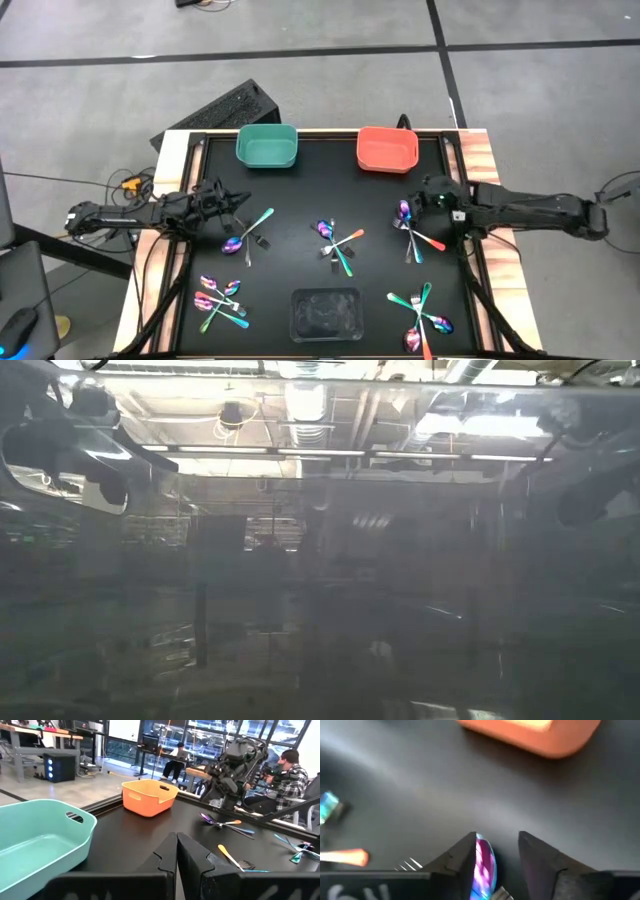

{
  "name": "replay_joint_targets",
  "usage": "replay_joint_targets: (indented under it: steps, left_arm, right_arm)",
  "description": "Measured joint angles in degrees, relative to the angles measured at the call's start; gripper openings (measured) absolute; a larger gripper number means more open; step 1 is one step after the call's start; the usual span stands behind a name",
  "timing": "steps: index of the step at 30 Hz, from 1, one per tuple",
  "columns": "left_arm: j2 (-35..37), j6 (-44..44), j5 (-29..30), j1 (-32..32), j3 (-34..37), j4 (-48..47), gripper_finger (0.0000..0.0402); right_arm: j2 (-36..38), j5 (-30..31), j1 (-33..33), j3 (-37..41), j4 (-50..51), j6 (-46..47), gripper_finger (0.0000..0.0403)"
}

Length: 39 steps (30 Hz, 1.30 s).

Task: Sort silverware by color (type)
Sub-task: Put the blue spoon into the orange bin

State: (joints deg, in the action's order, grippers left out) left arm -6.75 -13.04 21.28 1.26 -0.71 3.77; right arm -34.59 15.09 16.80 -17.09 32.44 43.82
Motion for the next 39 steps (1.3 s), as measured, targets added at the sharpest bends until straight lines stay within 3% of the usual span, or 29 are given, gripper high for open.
replay_joint_targets:
  steps: [7, 10, 16, 22, 30, 35, 39]
  left_arm:
    - [0.0, 0.4, 0.4, 0.0, 0.0, 0.0, 0.0000]
    - [0.0, 1.9, 1.2, 0.0, 0.0, 0.0, 0.0000]
    - [0.0, 6.7, 8.4, 0.0, 0.0, 0.5, 0.0000]
    - [0.0, 11.8, 10.5, 0.0, 0.0, 0.6, 0.0000]
    - [0.0, 16.1, 15.2, 0.0, 0.0, 0.7, 0.0000]
    - [0.0, 19.2, 16.1, 0.0, 0.0, 0.7, 0.0000]
    - [0.0, 19.8, 16.1, 0.0, 0.0, 0.7, 0.0000]
  right_arm:
    - [-11.1, -8.9, 2.3, -0.1, -3.6, -4.8, 0.0207]
    - [-14.5, -9.6, 2.5, -0.1, -5.1, -6.4, 0.0206]
    - [-20.6, -10.7, 2.5, -0.3, -8.1, -9.5, 0.0195]
    - [-24.9, -11.4, 2.4, -0.4, -13.2, -11.5, 0.0148]
    - [-25.3, -13.9, 0.9, -0.2, -19.8, -9.4, 0.0014]
    - [-24.6, -12.0, -2.3, -2.4, -17.2, -6.8, 0.0007]
    - [-24.7, -2.7, -5.6, -7.2, -8.7, -6.8, 0.0005]
